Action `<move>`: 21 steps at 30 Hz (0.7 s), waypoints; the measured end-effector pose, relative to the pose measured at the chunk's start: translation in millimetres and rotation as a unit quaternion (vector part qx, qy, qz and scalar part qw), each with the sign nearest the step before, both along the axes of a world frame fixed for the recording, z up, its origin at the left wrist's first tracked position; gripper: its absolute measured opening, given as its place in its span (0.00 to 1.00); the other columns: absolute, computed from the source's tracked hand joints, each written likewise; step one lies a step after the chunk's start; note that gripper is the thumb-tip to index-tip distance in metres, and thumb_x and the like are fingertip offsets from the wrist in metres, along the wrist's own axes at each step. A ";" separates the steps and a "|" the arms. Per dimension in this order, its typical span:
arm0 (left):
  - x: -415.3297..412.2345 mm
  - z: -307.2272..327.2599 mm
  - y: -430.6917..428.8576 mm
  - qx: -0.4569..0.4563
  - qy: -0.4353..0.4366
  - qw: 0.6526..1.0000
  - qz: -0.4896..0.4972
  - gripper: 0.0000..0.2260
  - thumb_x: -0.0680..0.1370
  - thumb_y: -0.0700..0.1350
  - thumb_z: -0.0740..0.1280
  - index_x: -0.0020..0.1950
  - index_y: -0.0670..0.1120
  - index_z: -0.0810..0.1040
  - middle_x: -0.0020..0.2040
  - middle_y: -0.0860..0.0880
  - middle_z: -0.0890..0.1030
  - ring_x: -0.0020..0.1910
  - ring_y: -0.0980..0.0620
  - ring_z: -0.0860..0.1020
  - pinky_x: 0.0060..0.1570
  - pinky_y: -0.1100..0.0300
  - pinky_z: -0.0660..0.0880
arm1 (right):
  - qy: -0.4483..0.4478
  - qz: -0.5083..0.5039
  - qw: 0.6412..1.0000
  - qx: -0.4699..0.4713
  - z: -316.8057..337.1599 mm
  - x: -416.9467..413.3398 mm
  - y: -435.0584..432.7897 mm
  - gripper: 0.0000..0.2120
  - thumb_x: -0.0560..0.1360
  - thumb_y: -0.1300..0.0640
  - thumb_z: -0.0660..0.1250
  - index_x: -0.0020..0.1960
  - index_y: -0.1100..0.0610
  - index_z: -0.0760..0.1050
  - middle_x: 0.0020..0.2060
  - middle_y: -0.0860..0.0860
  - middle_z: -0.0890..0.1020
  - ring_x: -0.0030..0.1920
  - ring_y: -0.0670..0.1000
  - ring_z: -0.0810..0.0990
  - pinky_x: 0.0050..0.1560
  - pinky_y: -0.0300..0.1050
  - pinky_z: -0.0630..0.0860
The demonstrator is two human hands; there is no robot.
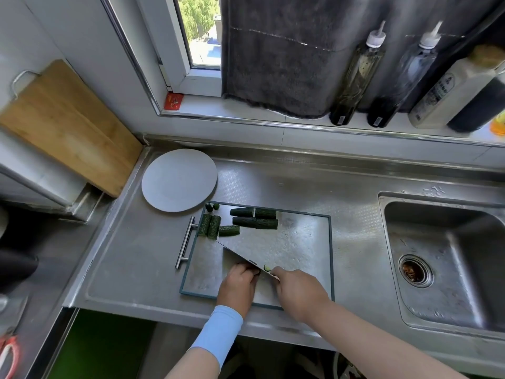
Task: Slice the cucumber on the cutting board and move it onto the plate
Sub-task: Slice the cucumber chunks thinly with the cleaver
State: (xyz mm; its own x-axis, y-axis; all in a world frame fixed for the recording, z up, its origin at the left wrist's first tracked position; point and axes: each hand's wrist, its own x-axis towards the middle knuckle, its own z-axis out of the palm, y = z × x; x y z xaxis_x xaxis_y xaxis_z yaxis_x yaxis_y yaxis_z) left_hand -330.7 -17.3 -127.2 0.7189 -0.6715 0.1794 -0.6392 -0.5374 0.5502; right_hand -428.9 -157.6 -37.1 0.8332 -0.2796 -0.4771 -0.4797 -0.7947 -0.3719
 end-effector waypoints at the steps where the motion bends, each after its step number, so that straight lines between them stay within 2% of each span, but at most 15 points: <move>1: -0.2 0.4 0.0 0.000 0.002 1.000 0.002 0.08 0.66 0.37 0.78 0.42 0.45 0.85 0.41 0.48 0.81 0.40 0.48 0.79 0.31 0.60 0.77 | -0.001 0.002 1.000 -0.002 -0.2 2.1 0.9 0.14 0.82 0.56 0.52 0.65 0.51 0.71 0.43 0.56 0.81 0.43 0.59 0.79 0.43 0.52 0.76; 9: -1.0 5.8 0.8 0.012 -0.004 1.000 0.005 0.10 0.63 0.37 0.80 0.41 0.47 0.85 0.41 0.48 0.82 0.37 0.47 0.80 0.29 0.62 0.76 | -0.028 0.008 1.000 -0.012 4.2 -9.4 1.6 0.15 0.83 0.53 0.51 0.64 0.49 0.72 0.44 0.54 0.82 0.43 0.58 0.79 0.42 0.50 0.75; 12: -1.2 5.9 1.6 0.010 -0.005 1.000 0.006 0.10 0.65 0.38 0.79 0.42 0.48 0.85 0.44 0.47 0.82 0.38 0.46 0.81 0.32 0.59 0.79 | -0.033 0.005 0.999 -0.008 7.2 -22.4 0.9 0.14 0.83 0.52 0.51 0.64 0.49 0.72 0.44 0.53 0.83 0.43 0.57 0.80 0.43 0.50 0.76; 16: -1.6 5.8 1.1 0.002 -0.013 1.000 0.003 0.10 0.65 0.37 0.79 0.43 0.47 0.85 0.45 0.47 0.82 0.40 0.47 0.81 0.37 0.60 0.79 | -0.027 -0.009 1.000 0.002 9.9 -31.6 -5.5 0.15 0.84 0.51 0.51 0.65 0.47 0.72 0.46 0.53 0.83 0.45 0.57 0.80 0.45 0.50 0.78; 21: -1.5 5.6 0.5 -0.006 -0.009 1.000 0.009 0.10 0.65 0.37 0.79 0.43 0.46 0.85 0.44 0.48 0.83 0.41 0.48 0.81 0.37 0.61 0.79 | -0.026 -0.010 1.000 0.008 8.8 -28.3 -4.8 0.14 0.84 0.52 0.52 0.64 0.47 0.73 0.43 0.52 0.82 0.42 0.56 0.79 0.41 0.48 0.74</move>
